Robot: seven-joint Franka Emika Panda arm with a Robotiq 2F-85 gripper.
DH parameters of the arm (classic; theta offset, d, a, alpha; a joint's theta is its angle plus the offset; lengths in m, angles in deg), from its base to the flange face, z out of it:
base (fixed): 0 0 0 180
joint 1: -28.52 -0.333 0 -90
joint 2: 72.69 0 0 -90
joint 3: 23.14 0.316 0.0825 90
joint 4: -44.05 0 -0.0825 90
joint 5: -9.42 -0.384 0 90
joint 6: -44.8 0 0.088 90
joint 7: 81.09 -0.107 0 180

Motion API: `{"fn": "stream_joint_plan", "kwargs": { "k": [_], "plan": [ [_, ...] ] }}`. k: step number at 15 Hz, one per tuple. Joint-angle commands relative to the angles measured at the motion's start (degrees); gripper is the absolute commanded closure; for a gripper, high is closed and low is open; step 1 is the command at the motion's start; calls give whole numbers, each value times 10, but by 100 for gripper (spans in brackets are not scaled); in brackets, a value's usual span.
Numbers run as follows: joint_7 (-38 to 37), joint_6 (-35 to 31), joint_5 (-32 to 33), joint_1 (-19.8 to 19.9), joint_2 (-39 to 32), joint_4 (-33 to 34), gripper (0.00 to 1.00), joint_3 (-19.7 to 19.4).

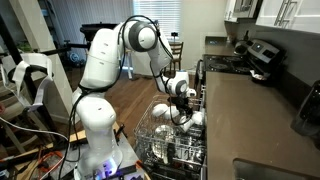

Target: Pick the cup in the dishwasher and put it on the counter

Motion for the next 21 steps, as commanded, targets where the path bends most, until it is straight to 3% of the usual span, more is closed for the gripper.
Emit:
{"fn": "stream_joint_plan", "kwargs": {
  "k": [1,6,20,21],
  "plan": [
    [-18,-22,-2,-9,-10,2,67,-10],
    [-25,-29,-4,-14,-10,1,97,-18],
    [-16,62,-10,-7,45,-12,94,0],
    [-18,45,-4,-5,19,1,83,-3]
  ]
}}
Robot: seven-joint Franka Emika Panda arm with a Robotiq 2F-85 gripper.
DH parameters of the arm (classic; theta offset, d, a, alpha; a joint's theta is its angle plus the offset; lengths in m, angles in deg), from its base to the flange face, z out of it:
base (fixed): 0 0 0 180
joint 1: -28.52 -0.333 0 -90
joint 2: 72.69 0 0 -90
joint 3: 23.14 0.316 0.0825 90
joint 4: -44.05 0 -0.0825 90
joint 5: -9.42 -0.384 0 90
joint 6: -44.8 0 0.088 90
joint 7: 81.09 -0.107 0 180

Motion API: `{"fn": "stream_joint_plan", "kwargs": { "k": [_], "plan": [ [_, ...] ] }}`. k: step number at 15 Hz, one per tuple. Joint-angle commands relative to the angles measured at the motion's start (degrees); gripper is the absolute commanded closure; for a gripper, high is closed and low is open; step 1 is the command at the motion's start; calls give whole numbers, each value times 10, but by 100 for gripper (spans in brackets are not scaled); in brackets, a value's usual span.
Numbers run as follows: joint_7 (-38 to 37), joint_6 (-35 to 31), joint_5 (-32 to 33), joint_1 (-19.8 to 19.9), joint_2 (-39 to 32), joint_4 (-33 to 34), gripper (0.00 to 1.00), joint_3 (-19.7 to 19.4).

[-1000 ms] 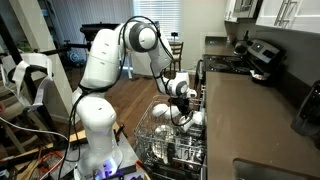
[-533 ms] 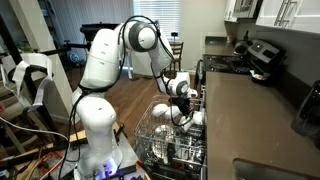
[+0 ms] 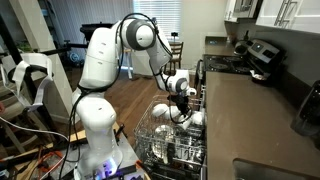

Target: Pick the cup in the dishwasher and put it on the counter

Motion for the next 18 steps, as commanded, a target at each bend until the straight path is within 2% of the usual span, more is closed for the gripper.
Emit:
{"fn": "stream_joint_plan", "kwargs": {
  "k": [1,2,3,18],
  "plan": [
    [1,4,0,1,2,1,83,2],
    [1,6,0,1,3,0,83,3],
    [-1,4,1,0,4,0,94,3],
    [-11,-62,27,-10,44,-32,94,-18]
  ]
}}
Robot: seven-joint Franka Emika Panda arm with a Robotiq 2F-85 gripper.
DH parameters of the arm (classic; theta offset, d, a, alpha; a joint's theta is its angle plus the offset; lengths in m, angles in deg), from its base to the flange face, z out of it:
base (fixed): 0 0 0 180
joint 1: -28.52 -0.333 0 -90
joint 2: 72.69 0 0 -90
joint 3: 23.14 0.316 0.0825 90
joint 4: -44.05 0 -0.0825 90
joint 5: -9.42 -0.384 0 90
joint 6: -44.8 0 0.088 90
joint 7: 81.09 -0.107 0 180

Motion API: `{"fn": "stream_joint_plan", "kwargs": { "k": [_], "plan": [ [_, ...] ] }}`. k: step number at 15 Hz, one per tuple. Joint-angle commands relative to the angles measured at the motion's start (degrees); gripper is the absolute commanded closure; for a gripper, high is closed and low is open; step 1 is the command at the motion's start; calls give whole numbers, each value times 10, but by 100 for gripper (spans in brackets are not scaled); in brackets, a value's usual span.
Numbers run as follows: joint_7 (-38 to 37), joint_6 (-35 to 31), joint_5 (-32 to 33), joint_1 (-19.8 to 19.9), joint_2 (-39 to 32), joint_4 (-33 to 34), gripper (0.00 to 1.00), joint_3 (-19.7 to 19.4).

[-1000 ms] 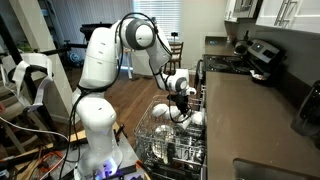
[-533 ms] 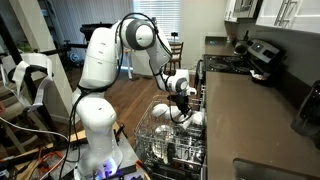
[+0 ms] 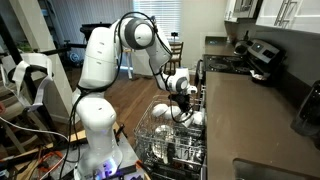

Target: Pick the cup in the dishwasher and put it on the counter

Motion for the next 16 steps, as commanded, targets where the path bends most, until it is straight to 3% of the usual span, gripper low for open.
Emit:
{"fn": "stream_joint_plan", "kwargs": {
  "k": [1,8,9,12,13,16],
  "plan": [
    [-12,-25,18,-10,36,-27,94,-13],
    [-1,-27,15,-8,61,-42,94,-11],
    [0,-19,5,-4,34,-17,83,-6],
    [0,-19,5,-3,40,-25,83,-6],
    [0,-19,5,-3,40,-26,94,-6],
    [-17,-49,36,-17,51,-39,94,-21]
  ]
}}
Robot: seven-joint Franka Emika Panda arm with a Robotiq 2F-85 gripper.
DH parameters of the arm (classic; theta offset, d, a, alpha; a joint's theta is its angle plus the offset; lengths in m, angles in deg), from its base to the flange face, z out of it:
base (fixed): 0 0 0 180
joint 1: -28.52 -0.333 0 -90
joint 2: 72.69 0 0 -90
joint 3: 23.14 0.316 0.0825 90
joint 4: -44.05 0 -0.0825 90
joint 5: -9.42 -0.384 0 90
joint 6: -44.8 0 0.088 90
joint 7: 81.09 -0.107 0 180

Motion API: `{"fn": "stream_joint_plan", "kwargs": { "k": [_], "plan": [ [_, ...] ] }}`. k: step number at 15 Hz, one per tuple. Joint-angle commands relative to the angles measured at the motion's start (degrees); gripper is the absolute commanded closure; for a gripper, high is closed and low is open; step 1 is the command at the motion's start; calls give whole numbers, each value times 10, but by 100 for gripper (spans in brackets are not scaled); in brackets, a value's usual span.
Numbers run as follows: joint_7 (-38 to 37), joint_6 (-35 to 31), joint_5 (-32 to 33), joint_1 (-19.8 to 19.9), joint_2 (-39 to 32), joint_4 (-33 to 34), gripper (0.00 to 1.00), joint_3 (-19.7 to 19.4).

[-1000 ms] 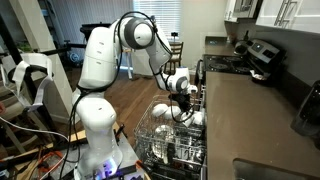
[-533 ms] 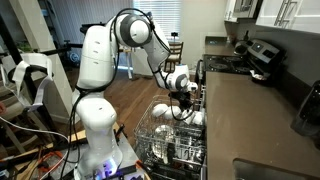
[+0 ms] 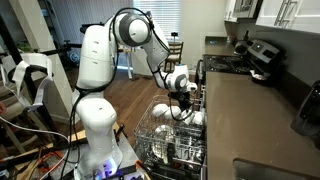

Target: Pick the cup in the dishwasher and put it on the counter

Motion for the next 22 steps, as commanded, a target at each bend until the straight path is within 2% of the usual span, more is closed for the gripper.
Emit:
{"fn": "stream_joint_plan", "kwargs": {
  "k": [1,5,13,20,22],
  "plan": [
    [-18,-35,38,-11,16,-14,94,-13],
    [-22,-93,67,-22,18,-23,94,-30],
    [-9,-166,57,-24,27,-46,94,-40],
    [-6,-272,69,-37,43,-92,94,-67],
    [2,-284,62,-29,42,-99,94,-60]
  ]
}}
